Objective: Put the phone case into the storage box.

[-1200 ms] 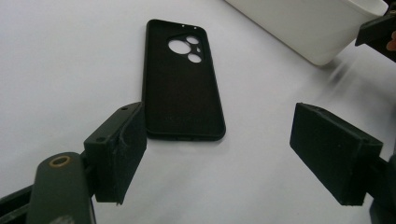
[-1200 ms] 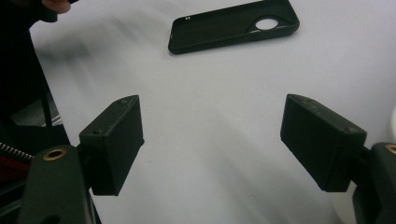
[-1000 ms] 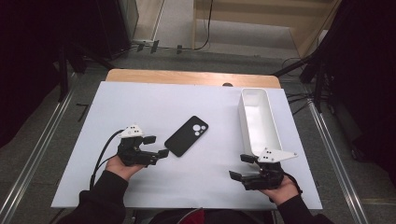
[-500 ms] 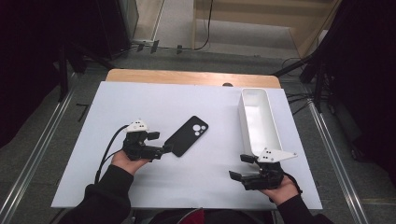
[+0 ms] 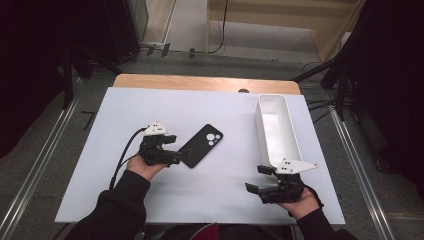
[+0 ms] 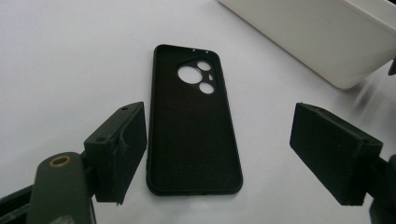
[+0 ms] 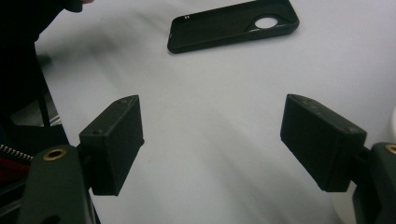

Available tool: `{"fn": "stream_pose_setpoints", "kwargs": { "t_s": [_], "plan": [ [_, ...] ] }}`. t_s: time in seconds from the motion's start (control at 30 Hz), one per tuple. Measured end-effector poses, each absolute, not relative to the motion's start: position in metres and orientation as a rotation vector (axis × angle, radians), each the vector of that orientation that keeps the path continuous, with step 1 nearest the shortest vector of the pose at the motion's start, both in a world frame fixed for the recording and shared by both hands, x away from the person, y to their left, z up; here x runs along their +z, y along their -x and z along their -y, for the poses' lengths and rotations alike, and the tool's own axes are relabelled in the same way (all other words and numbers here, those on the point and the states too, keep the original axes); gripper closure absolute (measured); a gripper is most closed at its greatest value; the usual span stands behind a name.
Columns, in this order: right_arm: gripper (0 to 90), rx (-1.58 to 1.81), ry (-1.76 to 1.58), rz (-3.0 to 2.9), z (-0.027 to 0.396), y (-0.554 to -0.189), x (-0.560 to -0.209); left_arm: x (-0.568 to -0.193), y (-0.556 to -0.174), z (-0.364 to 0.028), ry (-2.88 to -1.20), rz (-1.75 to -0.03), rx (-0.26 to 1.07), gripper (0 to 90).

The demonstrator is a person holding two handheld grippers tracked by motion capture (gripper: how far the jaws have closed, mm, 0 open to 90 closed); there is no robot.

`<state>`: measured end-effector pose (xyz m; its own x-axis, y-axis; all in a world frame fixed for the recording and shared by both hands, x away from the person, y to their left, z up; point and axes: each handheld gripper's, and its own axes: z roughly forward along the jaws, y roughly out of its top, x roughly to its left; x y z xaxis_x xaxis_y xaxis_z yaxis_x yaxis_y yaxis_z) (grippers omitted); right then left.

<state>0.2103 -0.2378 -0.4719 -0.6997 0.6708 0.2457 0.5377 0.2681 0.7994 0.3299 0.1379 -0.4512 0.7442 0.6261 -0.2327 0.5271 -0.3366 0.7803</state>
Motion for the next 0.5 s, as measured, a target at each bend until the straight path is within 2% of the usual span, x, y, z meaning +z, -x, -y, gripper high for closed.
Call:
{"fn": "stream_pose_setpoints", "kwargs": {
  "t_s": [0.5],
  "plan": [
    [19.9,1.417,-1.142,-2.387,0.237,-0.212,-0.473,-0.448,-0.342,-0.121,-2.014,-0.856,0.137,19.1]
  ]
}}
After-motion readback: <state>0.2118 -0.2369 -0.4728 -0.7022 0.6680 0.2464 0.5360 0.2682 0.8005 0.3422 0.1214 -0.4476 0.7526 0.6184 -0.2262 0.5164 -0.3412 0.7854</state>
